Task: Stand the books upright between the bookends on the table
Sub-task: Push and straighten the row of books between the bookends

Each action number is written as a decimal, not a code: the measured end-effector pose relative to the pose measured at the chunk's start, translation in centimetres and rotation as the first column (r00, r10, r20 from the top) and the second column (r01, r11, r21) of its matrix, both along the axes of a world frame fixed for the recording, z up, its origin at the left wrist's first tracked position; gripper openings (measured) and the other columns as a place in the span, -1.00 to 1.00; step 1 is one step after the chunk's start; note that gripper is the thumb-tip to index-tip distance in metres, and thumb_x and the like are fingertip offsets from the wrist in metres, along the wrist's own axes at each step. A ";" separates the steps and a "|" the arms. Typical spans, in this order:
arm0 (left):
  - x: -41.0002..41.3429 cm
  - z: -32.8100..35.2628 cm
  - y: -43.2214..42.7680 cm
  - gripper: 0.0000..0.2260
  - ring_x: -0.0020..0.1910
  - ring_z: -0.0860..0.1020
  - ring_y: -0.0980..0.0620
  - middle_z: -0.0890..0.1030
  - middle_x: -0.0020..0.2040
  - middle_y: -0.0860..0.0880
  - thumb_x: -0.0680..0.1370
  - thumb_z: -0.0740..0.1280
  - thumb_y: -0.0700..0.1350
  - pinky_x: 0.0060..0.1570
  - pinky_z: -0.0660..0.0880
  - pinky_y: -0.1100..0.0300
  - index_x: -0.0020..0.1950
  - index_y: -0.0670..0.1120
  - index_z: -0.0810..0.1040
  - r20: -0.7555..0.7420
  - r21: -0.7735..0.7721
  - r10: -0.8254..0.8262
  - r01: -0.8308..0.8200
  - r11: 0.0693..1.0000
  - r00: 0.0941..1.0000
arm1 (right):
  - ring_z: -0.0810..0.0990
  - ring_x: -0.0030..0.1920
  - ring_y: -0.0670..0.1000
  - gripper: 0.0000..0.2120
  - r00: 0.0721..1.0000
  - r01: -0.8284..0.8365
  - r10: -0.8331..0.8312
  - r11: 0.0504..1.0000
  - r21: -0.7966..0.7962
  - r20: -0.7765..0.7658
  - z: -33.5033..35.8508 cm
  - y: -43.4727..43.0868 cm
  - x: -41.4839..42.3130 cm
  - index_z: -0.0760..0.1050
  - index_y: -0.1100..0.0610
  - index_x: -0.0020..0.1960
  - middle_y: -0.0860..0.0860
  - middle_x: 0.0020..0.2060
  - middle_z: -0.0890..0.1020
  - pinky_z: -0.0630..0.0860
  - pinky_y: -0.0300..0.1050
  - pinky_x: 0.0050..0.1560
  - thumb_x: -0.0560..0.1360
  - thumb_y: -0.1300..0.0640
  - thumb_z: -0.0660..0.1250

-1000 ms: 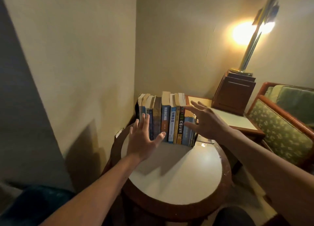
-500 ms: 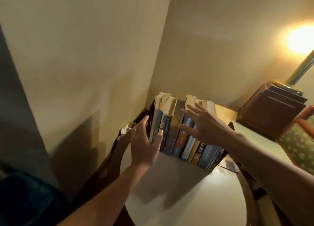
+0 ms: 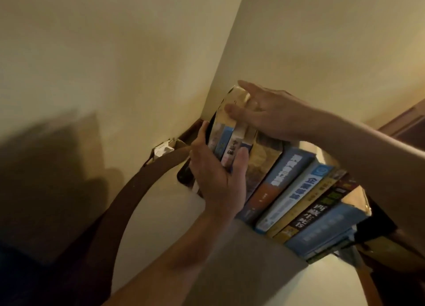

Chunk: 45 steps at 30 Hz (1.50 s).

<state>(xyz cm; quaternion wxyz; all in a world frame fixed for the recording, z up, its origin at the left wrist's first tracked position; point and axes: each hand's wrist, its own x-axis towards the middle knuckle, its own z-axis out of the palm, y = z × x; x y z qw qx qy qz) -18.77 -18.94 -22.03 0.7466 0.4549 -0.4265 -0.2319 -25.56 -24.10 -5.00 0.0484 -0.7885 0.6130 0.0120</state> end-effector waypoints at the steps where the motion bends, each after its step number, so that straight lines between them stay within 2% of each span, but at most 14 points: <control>1: -0.3 0.0 0.0 -0.27 0.28 0.47 -0.02 0.44 0.31 0.04 0.57 0.16 0.34 0.22 0.44 -0.21 0.51 -0.19 0.30 0.007 -0.007 0.035 -0.035 0.999 0.999 | 0.29 0.50 0.13 -0.18 1.000 0.001 -0.001 1.000 0.007 -0.021 0.1 -0.4 0.1 -0.01 -0.14 0.61 0.05 0.57 0.23 0.26 0.08 0.46 0.47 -0.51 0.00; 2: -0.6 0.1 -0.1 -0.27 0.25 0.49 -0.02 0.44 0.29 0.05 0.57 0.15 0.35 0.19 0.45 -0.21 0.49 -0.20 0.32 0.016 -0.019 0.069 -0.069 0.997 0.997 | 0.23 0.54 0.13 -0.16 0.999 0.017 -0.016 1.000 0.015 -0.038 0.0 -0.7 0.2 -0.02 -0.12 0.62 0.05 0.59 0.19 0.20 0.08 0.50 0.47 -0.52 -0.03; 6: -1.3 -0.1 -0.8 -0.26 0.17 0.53 -0.06 0.48 0.24 0.00 0.58 0.11 0.36 0.10 0.47 -0.21 0.43 -0.26 0.37 0.042 -0.042 0.186 -0.185 0.982 0.982 | 0.32 0.47 0.14 -0.22 0.996 0.051 -0.048 0.998 0.030 -0.079 -0.5 -1.1 0.6 0.14 -0.02 0.58 0.09 0.50 0.34 0.25 0.05 0.39 0.52 -0.47 -0.07; 9: -1.3 -0.2 -1.1 -0.24 0.10 0.55 -0.11 0.53 0.17 -0.10 0.57 0.10 0.38 0.02 0.49 -0.19 0.39 -0.28 0.40 0.057 -0.052 0.215 -0.212 0.976 0.975 | 0.27 0.50 0.15 -0.17 0.994 0.052 -0.048 0.998 0.037 -0.097 -0.7 -1.1 0.6 0.05 -0.04 0.61 0.09 0.54 0.27 0.22 0.10 0.44 0.50 -0.50 -0.09; 17: -1.3 -0.3 -1.3 -0.25 0.07 0.55 -0.09 0.53 0.14 -0.11 0.56 0.08 0.39 0.01 0.49 -0.15 0.35 -0.26 0.41 0.061 -0.050 0.225 -0.222 0.974 0.973 | 0.13 0.58 0.07 -0.12 0.995 0.090 -0.086 0.994 0.065 -0.059 -0.4 -1.1 0.5 -0.10 -0.09 0.63 -0.02 0.61 0.11 0.11 0.05 0.48 0.47 -0.52 -0.02; 22: -1.4 -0.4 -1.4 -0.29 -0.01 0.54 -0.06 0.50 0.08 -0.04 0.57 0.07 0.39 -0.07 0.51 -0.14 0.26 -0.25 0.45 0.054 -0.050 0.254 -0.252 0.966 0.966 | 0.18 0.55 0.08 -0.17 0.996 0.091 -0.090 0.994 0.055 -0.019 -0.2 -1.0 0.5 0.04 -0.13 0.62 -0.02 0.59 0.20 0.16 0.03 0.45 0.47 -0.50 0.05; 26: -1.6 -0.5 -1.4 -0.34 -0.02 0.55 -0.07 0.53 0.06 -0.10 0.60 0.06 0.36 -0.10 0.53 -0.16 0.22 -0.25 0.45 0.029 -0.049 0.251 -0.250 0.967 0.967 | 0.29 0.50 0.10 -0.22 0.995 0.087 -0.090 0.995 0.057 0.053 -0.1 -0.6 0.0 0.13 -0.23 0.58 -0.02 0.55 0.28 0.27 0.05 0.36 0.44 -0.51 0.09; 31: -1.7 -0.2 -1.2 -0.38 0.01 0.50 0.04 0.54 0.07 -0.10 0.61 0.06 0.34 -0.03 0.52 -0.16 0.17 -0.23 0.46 -0.007 0.016 0.226 -0.226 0.974 0.974 | 0.21 0.54 0.10 -0.22 0.998 0.068 -0.067 0.996 0.051 -0.016 -0.1 -0.3 0.0 0.06 -0.21 0.60 -0.03 0.59 0.19 0.20 0.05 0.42 0.47 -0.50 0.04; 34: -1.4 0.1 -1.4 -0.57 0.05 0.55 -0.09 0.57 0.09 -0.14 0.64 0.11 0.23 -0.03 0.54 -0.16 0.14 -0.13 0.43 -0.076 0.009 0.166 -0.166 0.986 0.983 | 0.23 0.53 0.10 -0.20 0.997 0.076 -0.075 0.996 0.047 -0.012 -0.1 -0.4 0.2 0.07 -0.16 0.61 -0.01 0.58 0.23 0.21 0.03 0.41 0.48 -0.49 0.06; 37: -1.3 0.0 -1.4 -0.66 -0.10 0.56 -0.22 0.58 -0.03 -0.21 0.65 0.11 0.07 -0.18 0.53 -0.21 0.16 -0.17 0.46 -0.125 0.009 0.148 -0.148 0.989 0.981 | 0.29 0.50 0.09 -0.16 0.995 0.088 -0.089 0.996 0.023 0.038 -0.3 -0.6 0.1 0.11 -0.11 0.60 0.01 0.54 0.31 0.26 0.02 0.37 0.45 -0.50 0.12; 40: -1.3 -0.2 -1.4 -0.62 -0.12 0.54 -0.25 0.58 -0.06 -0.21 0.68 0.09 0.14 -0.15 0.51 -0.25 0.18 -0.15 0.46 -0.127 0.002 0.148 -0.149 0.989 0.981 | 0.32 0.48 0.08 -0.12 0.992 0.093 -0.094 0.995 0.020 0.082 -0.4 -0.9 -0.2 0.11 -0.13 0.60 -0.02 0.53 0.34 0.29 0.04 0.36 0.42 -0.53 0.16; 43: -1.2 -0.5 -1.7 -0.64 -0.13 0.53 -0.16 0.56 -0.10 -0.08 0.67 0.07 0.21 -0.11 0.47 -0.31 0.17 -0.04 0.43 -0.113 -0.027 0.135 -0.139 0.990 0.984 | 0.29 0.50 0.07 -0.12 0.987 0.104 -0.108 0.994 0.041 0.120 -0.4 -1.1 -0.3 0.12 -0.15 0.59 -0.03 0.54 0.30 0.27 0.04 0.39 0.40 -0.52 0.20; 45: -1.3 -0.7 -1.7 -0.64 -0.12 0.53 -0.16 0.55 -0.07 -0.06 0.68 0.06 0.20 -0.11 0.48 -0.32 0.17 -0.05 0.44 -0.109 -0.032 0.151 -0.155 0.987 0.983 | 0.29 0.50 0.07 -0.13 0.986 0.105 -0.110 0.993 0.044 0.124 -0.4 -1.2 -0.4 0.14 -0.15 0.59 -0.02 0.54 0.30 0.26 0.04 0.40 0.40 -0.53 0.20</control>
